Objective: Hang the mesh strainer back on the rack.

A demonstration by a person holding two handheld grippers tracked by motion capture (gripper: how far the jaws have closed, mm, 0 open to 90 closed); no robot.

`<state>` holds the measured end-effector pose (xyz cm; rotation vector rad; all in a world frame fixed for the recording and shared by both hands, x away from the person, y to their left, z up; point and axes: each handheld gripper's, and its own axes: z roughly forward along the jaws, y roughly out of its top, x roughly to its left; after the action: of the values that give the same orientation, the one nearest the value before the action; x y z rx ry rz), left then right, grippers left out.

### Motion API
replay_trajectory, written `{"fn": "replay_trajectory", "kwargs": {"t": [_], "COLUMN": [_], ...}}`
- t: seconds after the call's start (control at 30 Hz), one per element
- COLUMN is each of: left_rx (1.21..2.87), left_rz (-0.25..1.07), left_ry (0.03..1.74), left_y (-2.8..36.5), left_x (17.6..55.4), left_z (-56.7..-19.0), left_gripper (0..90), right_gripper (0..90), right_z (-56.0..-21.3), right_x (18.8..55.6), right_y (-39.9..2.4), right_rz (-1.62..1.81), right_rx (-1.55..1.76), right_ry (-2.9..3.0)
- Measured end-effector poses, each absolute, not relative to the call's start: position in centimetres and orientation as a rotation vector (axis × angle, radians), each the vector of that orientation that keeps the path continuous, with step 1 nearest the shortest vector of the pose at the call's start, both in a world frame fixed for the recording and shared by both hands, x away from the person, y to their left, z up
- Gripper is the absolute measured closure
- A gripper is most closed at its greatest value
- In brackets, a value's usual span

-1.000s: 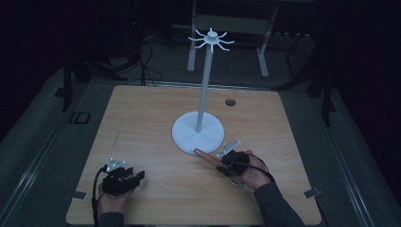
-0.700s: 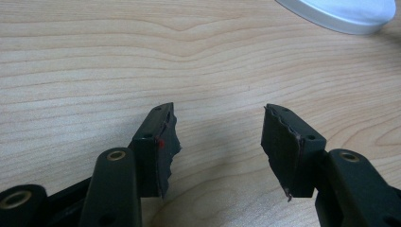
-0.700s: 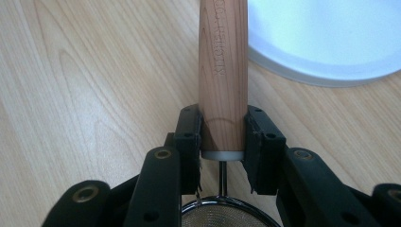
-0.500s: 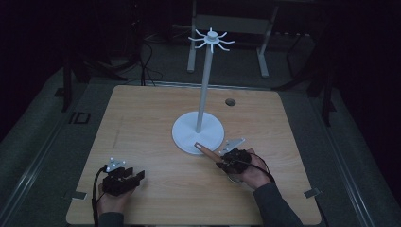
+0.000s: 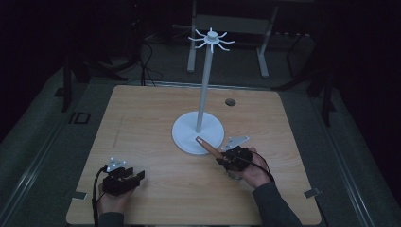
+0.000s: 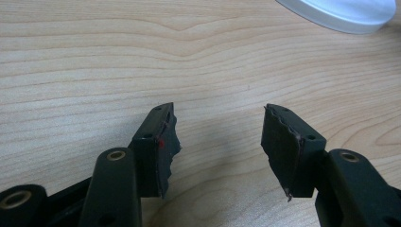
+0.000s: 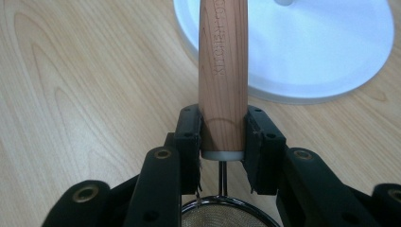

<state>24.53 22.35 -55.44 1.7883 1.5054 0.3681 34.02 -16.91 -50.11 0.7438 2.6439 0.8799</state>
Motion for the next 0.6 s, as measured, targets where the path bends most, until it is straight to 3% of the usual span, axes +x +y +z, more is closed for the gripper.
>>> {"fn": "replay_trajectory", "kwargs": {"t": [0.6], "left_rx": [1.787], "left_rz": [0.368], "left_ry": [1.505], "left_y": [22.3], "left_x": [24.5], "left_z": [-55.4], "left_gripper": [45.4], "right_gripper": [69.7], "right_z": [-49.0], "right_x": [34.3], "right_y": [-16.6], "right_rz": [0.956], "right_rx": [0.792], "right_ry": [2.533]}}
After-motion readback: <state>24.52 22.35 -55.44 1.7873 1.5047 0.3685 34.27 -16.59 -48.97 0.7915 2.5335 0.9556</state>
